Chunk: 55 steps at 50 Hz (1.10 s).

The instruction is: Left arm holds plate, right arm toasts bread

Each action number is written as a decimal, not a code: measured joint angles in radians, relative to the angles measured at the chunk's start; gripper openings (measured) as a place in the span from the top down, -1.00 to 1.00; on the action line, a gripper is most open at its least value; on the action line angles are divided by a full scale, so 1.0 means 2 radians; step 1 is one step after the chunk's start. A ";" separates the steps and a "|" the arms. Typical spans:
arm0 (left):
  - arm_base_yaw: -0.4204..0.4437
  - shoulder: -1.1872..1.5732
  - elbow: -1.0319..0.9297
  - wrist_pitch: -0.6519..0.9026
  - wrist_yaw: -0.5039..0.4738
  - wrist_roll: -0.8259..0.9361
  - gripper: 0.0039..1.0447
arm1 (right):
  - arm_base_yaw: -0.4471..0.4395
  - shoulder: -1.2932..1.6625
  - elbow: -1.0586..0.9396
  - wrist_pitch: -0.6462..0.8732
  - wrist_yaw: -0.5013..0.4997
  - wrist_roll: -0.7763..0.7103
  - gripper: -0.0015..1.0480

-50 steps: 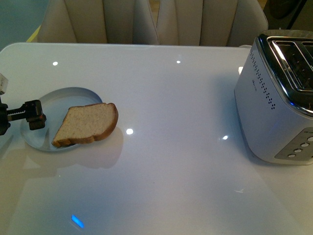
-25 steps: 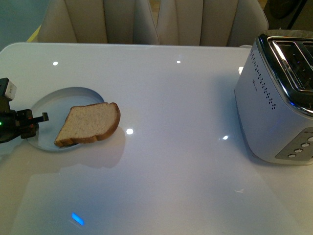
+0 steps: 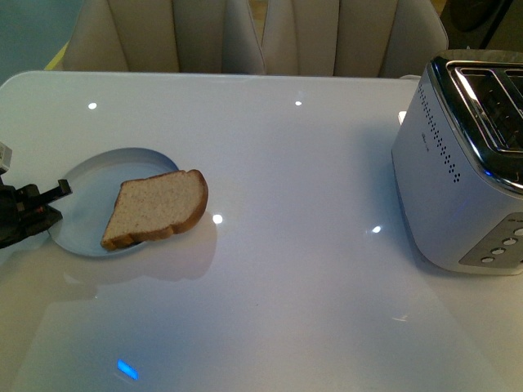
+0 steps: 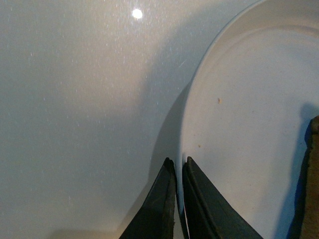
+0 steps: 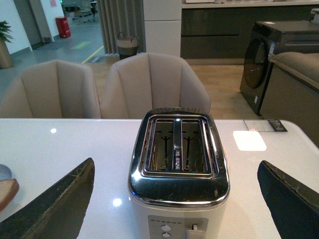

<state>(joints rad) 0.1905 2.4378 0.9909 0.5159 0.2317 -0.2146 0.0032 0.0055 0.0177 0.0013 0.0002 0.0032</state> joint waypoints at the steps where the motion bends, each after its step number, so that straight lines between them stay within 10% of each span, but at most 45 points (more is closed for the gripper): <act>1: 0.001 -0.002 -0.005 0.000 0.003 -0.006 0.94 | 0.000 0.000 0.000 0.000 0.000 0.000 -0.83; 31: 0.016 -0.170 -0.140 0.014 0.091 -0.125 0.94 | 0.000 0.000 0.000 0.000 0.000 0.000 -0.83; 55: -0.105 -0.376 -0.141 -0.163 0.031 -0.195 0.94 | 0.000 0.000 0.000 0.000 0.000 0.000 -0.83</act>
<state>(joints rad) -0.0200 1.6859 0.7082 0.1909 0.2943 -0.6037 0.0032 0.0051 0.0177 0.0013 0.0002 0.0032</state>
